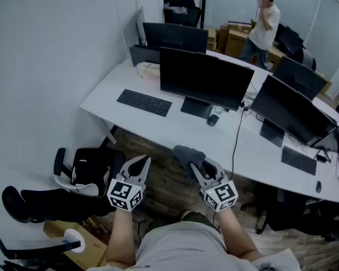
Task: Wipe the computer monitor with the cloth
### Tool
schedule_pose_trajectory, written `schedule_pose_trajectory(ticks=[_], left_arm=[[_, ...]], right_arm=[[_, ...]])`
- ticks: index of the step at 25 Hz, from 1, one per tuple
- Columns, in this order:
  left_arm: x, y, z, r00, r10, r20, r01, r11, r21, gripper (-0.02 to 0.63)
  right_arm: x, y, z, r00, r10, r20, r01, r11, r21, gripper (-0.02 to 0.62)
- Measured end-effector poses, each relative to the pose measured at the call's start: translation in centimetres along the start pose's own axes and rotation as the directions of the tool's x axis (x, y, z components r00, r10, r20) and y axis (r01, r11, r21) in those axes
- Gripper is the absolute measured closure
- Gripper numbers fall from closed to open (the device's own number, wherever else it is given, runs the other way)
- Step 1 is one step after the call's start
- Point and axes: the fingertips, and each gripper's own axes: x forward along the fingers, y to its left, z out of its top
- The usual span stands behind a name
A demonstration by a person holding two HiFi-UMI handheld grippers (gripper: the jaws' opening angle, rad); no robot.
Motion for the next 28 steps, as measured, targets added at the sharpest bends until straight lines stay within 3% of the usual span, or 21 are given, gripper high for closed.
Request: schedule_pose_trajectory(ticks=[4,15,21,28], left_arm=[[1.6,-0.9,-0.3,1.000,0.016,-0.026,-0.016,1.000,0.005,0.604],[6.1,-3.1,-1.3,0.996,0.026,-0.089,-0.023,0.999,0.028,0.604],[7.9,-2.1,-1.3,0.994,0.028,-0.106,-0.025,0.999,0.031,0.604],[12.8,0.9,-1.7,0.996,-0.022,-0.088,0.024,0.999,0.021,0.604]], right_arm=[[-0.7,-1.3,0.1,1.000,0.027,-0.009,-0.027,0.999,-0.029,0.482],[-1.6,-6.5,0.0,0.999,0.032,0.037,-0.033,0.999,0.032,0.476],[-0.6,-8.8,-0.1,0.999,0.006,0.044,-0.009,0.998,0.059,0.476],[2.9,-12.0,-0.9,0.999,-0.045,0.026,0.044,0.998,0.039,0.476]])
